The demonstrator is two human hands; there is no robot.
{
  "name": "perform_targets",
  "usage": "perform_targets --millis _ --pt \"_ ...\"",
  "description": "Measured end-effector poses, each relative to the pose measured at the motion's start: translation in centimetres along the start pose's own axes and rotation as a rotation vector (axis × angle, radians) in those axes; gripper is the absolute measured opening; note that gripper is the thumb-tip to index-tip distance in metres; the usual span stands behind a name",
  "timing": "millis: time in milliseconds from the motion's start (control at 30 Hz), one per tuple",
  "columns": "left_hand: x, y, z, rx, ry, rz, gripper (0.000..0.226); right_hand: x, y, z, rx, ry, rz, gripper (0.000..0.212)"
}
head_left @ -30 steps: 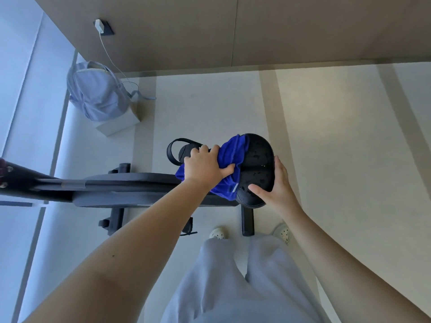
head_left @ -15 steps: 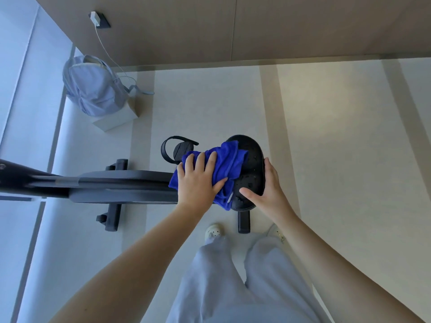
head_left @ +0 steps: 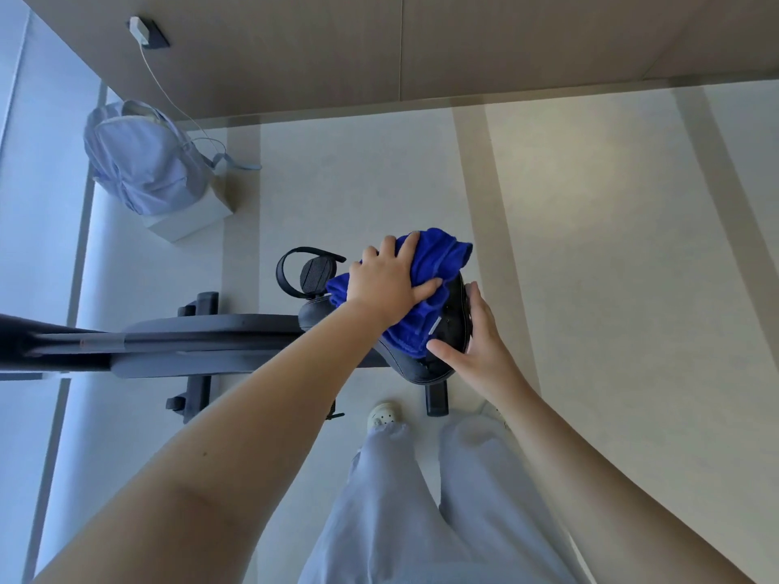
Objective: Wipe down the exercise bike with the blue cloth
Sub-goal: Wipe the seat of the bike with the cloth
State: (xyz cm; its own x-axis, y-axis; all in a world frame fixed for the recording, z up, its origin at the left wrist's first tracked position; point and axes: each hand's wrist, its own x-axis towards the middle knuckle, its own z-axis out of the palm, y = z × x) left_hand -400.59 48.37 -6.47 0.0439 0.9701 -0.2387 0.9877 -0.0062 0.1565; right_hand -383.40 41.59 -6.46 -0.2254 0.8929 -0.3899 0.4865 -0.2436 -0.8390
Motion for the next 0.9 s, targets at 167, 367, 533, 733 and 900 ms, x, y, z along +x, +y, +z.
perform_targets --millis 167,367,533,733,900 --pt "1.1 -0.6 -0.2 -0.259 -0.067 0.037 0.076 -0.1 0.4 -0.1 0.005 -0.006 -0.007 0.103" --pt "-3.2 -2.8 0.3 -0.115 0.032 0.097 0.081 -0.5 0.3 0.0 0.024 -0.002 -0.024 0.094" --pt "-7.9 -5.8 2.7 0.062 0.275 0.153 0.077 -0.7 0.3 0.1 0.016 0.015 -0.018 0.097" --pt "-8.4 -5.8 3.2 -0.031 0.3 -0.024 0.076 -0.7 0.0 0.4 0.004 0.011 -0.023 0.098" --pt "-5.3 -4.6 1.1 -0.032 0.109 -0.151 0.08 -0.7 0.0 0.5 -0.013 0.032 -0.013 0.099"
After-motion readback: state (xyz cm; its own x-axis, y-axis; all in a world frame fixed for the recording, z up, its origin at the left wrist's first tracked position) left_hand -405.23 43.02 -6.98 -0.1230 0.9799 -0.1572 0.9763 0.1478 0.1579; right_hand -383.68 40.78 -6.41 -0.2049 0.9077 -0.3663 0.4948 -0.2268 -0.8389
